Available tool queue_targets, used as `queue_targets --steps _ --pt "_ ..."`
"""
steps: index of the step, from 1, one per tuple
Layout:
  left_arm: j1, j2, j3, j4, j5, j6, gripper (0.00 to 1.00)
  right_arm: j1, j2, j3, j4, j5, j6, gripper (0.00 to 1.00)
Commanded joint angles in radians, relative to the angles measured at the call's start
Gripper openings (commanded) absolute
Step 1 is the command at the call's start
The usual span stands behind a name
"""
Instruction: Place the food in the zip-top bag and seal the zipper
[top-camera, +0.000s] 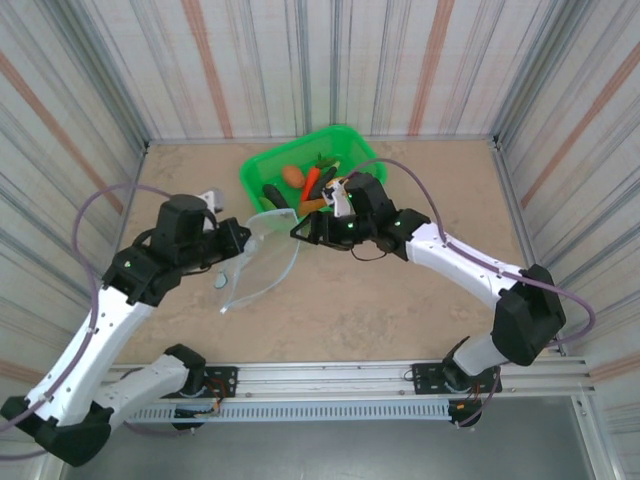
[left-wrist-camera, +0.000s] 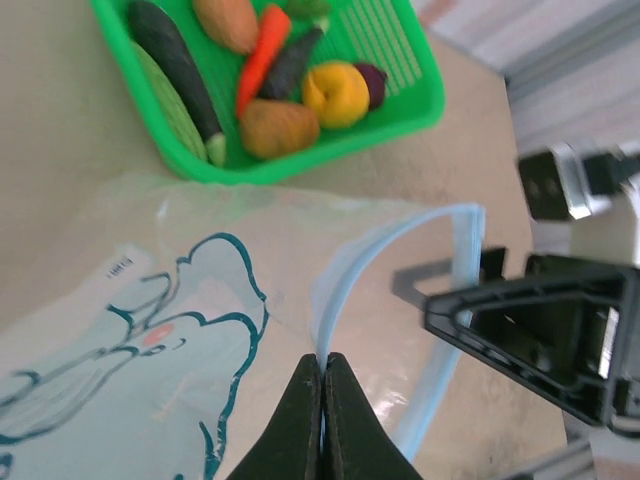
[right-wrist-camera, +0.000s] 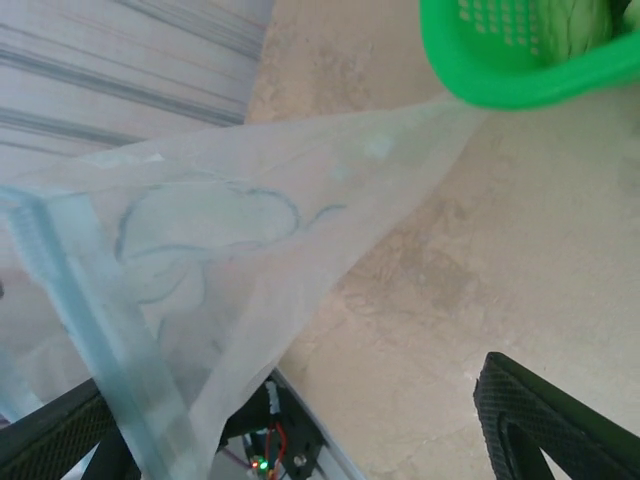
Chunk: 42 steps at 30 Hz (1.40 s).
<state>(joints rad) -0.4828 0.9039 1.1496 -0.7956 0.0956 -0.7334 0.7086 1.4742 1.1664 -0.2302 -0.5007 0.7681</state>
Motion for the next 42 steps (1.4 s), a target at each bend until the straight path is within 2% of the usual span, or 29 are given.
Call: queue_targets --steps 1,4,8,12,15,16,18,20,30,42 --pt "0.091 -0.002 -0.012 0.014 0.059 0.021 0.0 -0.067 -0.019 0.055 -0.09 0.052 -0.07 0.81" --pt "0.165 0.013 -0.001 0.022 0.086 0.028 0.0 -0.104 0.04 0.142 -0.173 0.14 -0.148 0.73" --pt "0.185 0.026 0.023 0.031 0.085 0.049 0.0 -0.18 0.192 0.283 -0.275 0.204 -0.252 0.58" --pt "0.186 0.034 0.027 0.028 0.059 0.059 0.0 -0.23 0.381 0.443 -0.36 0.333 -0.318 0.3" --pt "0.189 0.041 0.026 0.037 0.044 0.061 0.0 -0.26 0.519 0.581 -0.414 0.346 -0.305 0.07" --pt "0.189 0.045 0.027 0.042 0.041 0.062 0.0 -0.266 0.566 0.634 -0.443 0.349 -0.301 0.05" --pt "0.191 0.055 0.033 0.045 0.036 0.066 0.0 -0.269 0.643 0.746 -0.514 0.373 -0.307 0.02" --pt "0.192 0.069 0.04 0.044 0.027 0.067 0.0 -0.274 0.687 0.788 -0.541 0.411 -0.321 0.0" --pt "0.193 0.093 0.015 0.081 0.038 0.059 0.0 -0.343 0.719 0.8 -0.632 0.559 -0.399 0.0" --pt "0.194 0.058 -0.052 0.133 0.077 0.033 0.0 -0.385 0.697 0.754 -0.708 0.61 -0.406 0.0"
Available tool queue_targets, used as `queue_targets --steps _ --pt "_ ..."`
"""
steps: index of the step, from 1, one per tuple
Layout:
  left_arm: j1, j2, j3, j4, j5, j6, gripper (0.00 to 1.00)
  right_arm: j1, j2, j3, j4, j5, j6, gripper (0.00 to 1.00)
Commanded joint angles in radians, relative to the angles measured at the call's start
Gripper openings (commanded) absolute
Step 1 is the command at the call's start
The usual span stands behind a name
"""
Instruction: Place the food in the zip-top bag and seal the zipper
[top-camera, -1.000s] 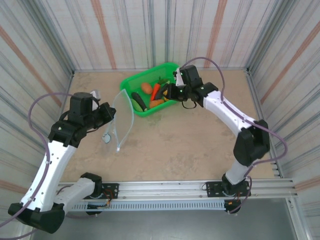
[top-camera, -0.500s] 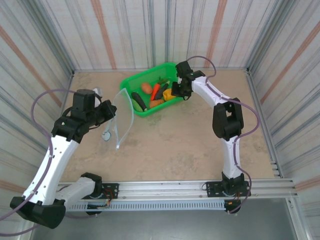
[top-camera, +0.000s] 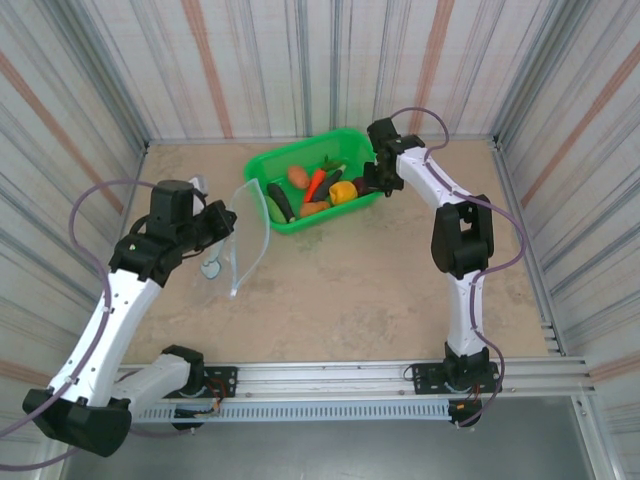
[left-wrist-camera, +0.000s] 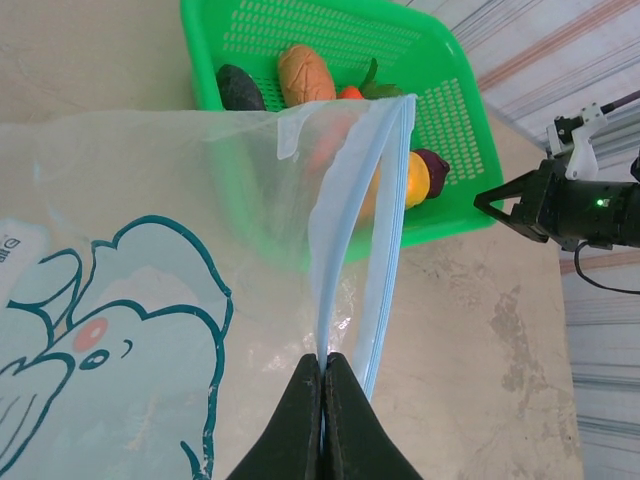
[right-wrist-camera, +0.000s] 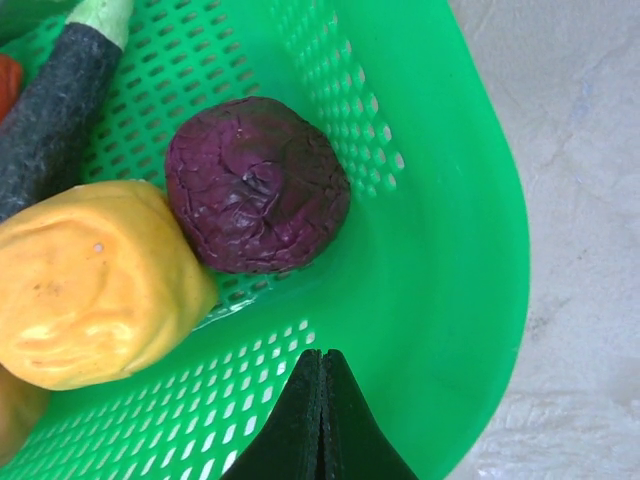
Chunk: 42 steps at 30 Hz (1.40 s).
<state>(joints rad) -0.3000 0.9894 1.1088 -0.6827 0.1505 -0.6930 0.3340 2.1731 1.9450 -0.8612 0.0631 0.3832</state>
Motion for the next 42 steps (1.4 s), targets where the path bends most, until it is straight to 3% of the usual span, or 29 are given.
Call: queue_targets --steps 1,7,15,21,28,33,36,38,39,40,42 --pt "0.011 -0.031 -0.015 0.019 0.027 -0.009 0.0 -0.013 -0.01 -0.036 -0.082 0.053 -0.02 0.0" --pt "0.011 -0.05 -0.03 0.013 0.026 -0.004 0.0 -0.02 -0.111 -0.188 -0.086 0.062 -0.021 0.0" --pt "0.01 -0.045 -0.028 0.032 0.062 -0.01 0.0 -0.058 -0.384 -0.569 -0.029 0.121 0.022 0.0" --pt "-0.004 -0.014 -0.031 0.056 0.11 -0.027 0.0 -0.161 -0.564 -0.829 0.016 0.173 0.099 0.0" --pt "-0.074 0.021 -0.014 0.072 0.096 -0.041 0.0 -0.328 -0.609 -0.897 0.002 0.3 0.256 0.0" --pt "-0.14 0.051 -0.008 0.076 0.066 -0.055 0.0 -0.319 -0.725 -0.9 0.045 0.345 0.283 0.0" --pt "-0.198 0.092 0.014 0.083 0.053 -0.055 0.0 -0.246 -0.788 -0.858 0.07 0.299 0.266 0.0" --pt "-0.215 0.123 0.027 0.095 0.064 -0.066 0.0 -0.19 -0.821 -0.831 0.105 0.187 0.236 0.03" --pt "-0.216 0.136 0.027 0.108 0.077 -0.073 0.0 -0.169 -0.835 -0.828 0.129 0.131 0.22 0.09" --pt "-0.22 0.147 0.027 0.125 0.087 -0.078 0.0 -0.132 -0.858 -0.832 0.183 -0.015 0.198 0.21" --pt "-0.228 0.166 0.036 0.131 0.083 -0.085 0.0 -0.086 -0.879 -0.854 0.289 -0.254 0.183 0.33"
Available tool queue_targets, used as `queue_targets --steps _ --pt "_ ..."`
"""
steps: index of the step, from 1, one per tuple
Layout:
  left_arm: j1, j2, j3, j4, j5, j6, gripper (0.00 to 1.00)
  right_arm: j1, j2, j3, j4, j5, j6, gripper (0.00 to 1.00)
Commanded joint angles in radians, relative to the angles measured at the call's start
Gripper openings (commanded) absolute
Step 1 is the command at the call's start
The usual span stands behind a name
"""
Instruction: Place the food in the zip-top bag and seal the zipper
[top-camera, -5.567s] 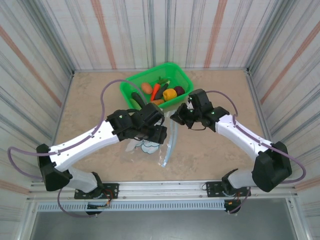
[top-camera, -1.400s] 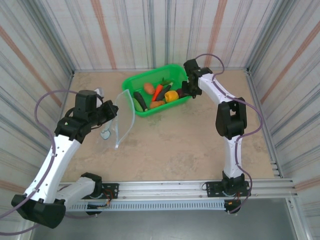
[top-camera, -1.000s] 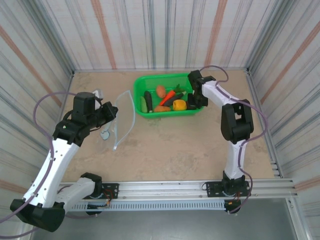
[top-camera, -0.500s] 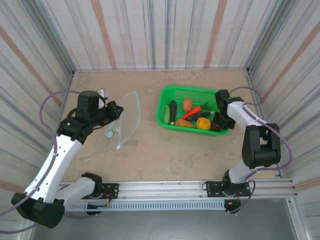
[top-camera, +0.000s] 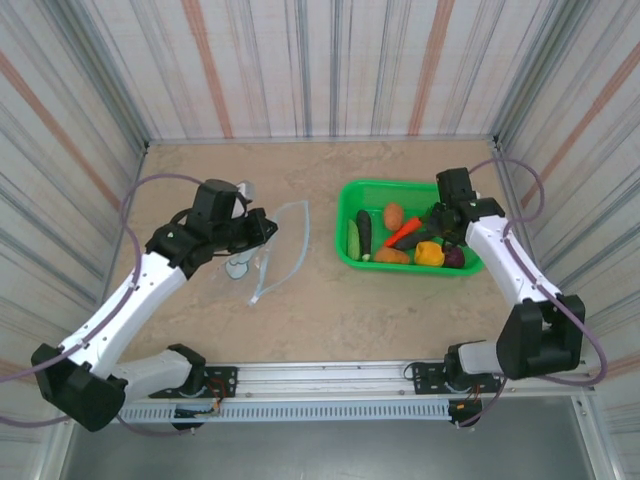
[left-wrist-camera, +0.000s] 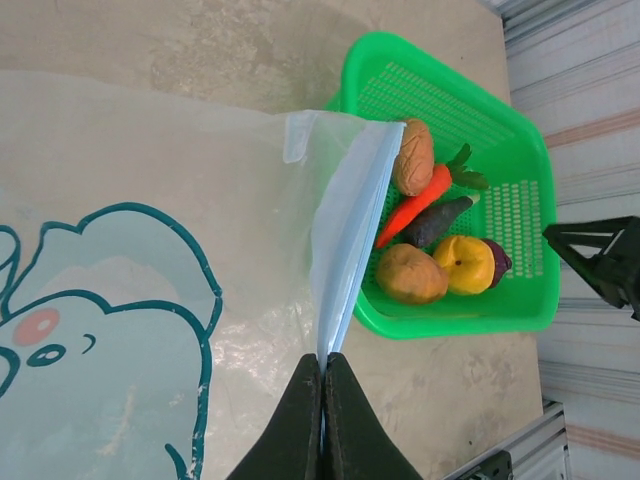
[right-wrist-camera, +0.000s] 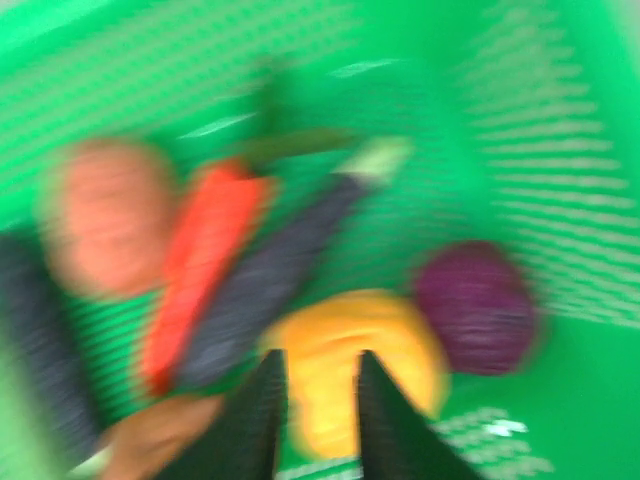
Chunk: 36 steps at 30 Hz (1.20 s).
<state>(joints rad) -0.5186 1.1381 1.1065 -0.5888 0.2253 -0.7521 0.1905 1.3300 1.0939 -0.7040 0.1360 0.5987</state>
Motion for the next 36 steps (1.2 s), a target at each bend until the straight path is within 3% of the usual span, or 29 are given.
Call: queue_targets --steps 1,4,7,12,14,16,21,24,29,36 --pt "-0.012 0.03 0.047 0.035 0.009 -0.029 0.0 0.09 -0.037 -0.009 0.178 -0.43 -0.027 0.39" --pt "-0.02 0.049 0.072 0.027 0.006 -0.038 0.0 0.179 -0.01 -0.017 0.296 -0.701 0.025 0.52" --pt "-0.026 0.053 0.084 0.026 0.003 -0.042 0.0 0.268 -0.007 -0.081 0.485 -0.784 0.149 0.8" --pt "-0.029 0.059 0.111 0.001 -0.001 -0.044 0.0 0.387 0.067 -0.126 0.778 -0.832 0.299 0.82" --pt "-0.03 0.06 0.122 -0.015 -0.004 -0.043 0.0 0.417 0.109 -0.102 0.785 -0.807 0.293 0.81" --pt "-0.031 0.059 0.133 -0.027 -0.004 -0.037 0.0 0.445 0.183 -0.042 0.744 -0.792 0.275 0.76" --pt "-0.03 0.057 0.17 -0.104 -0.03 0.018 0.0 0.458 0.277 0.069 0.656 -0.707 0.25 0.29" --pt "-0.03 0.064 0.213 -0.207 -0.082 0.089 0.0 0.448 0.274 0.093 0.643 -0.724 0.238 0.1" --pt "-0.027 0.098 0.262 -0.328 -0.096 0.189 0.07 0.434 0.327 0.206 0.467 -0.815 0.164 0.02" --pt "-0.024 0.125 0.274 -0.359 -0.057 0.22 0.22 0.445 0.33 0.238 0.387 -0.774 0.129 0.03"
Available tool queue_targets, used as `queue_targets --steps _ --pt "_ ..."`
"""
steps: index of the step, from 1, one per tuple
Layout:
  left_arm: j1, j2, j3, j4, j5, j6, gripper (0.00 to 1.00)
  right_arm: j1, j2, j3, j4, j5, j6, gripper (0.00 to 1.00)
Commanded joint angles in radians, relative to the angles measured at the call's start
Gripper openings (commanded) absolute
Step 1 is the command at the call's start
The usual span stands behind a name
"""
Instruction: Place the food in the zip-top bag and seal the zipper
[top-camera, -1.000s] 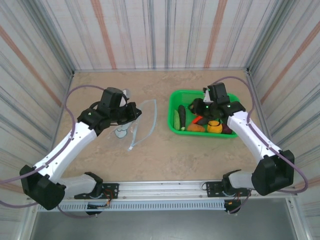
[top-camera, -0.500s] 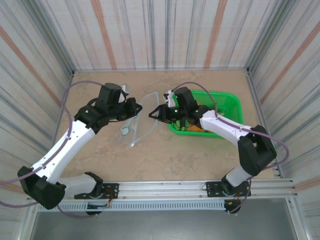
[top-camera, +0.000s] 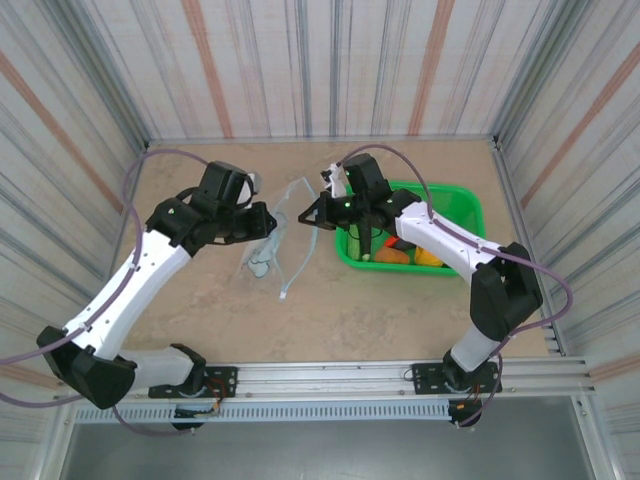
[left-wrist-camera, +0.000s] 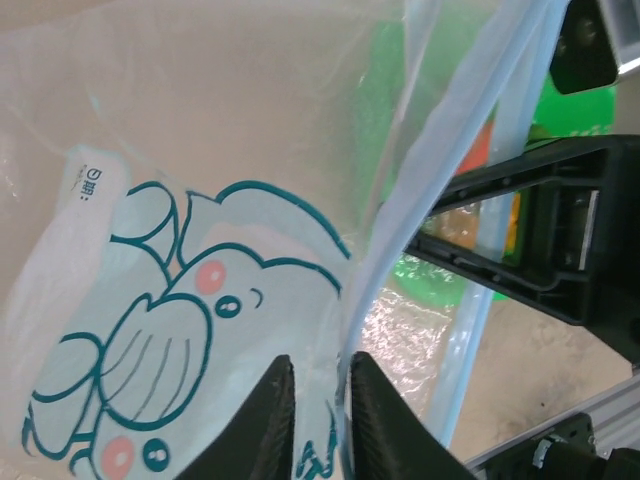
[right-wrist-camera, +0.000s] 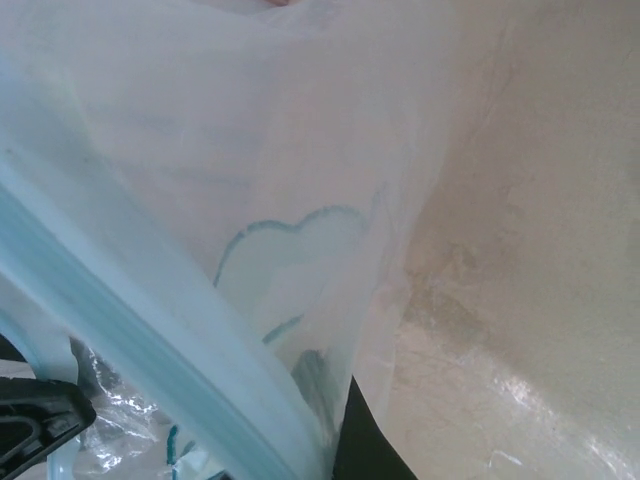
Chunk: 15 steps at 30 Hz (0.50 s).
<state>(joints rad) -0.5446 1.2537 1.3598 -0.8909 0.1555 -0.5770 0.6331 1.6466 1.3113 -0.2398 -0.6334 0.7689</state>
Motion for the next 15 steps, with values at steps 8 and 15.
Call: queue_targets --steps 8,15 --pt "0.001 0.002 0.017 -0.018 0.092 0.046 0.27 0.01 0.026 0.046 -0.112 0.012 -0.046 0.03" --pt "-0.012 0.004 -0.026 0.019 0.163 0.028 0.25 0.01 0.026 0.053 -0.106 0.027 -0.025 0.01"
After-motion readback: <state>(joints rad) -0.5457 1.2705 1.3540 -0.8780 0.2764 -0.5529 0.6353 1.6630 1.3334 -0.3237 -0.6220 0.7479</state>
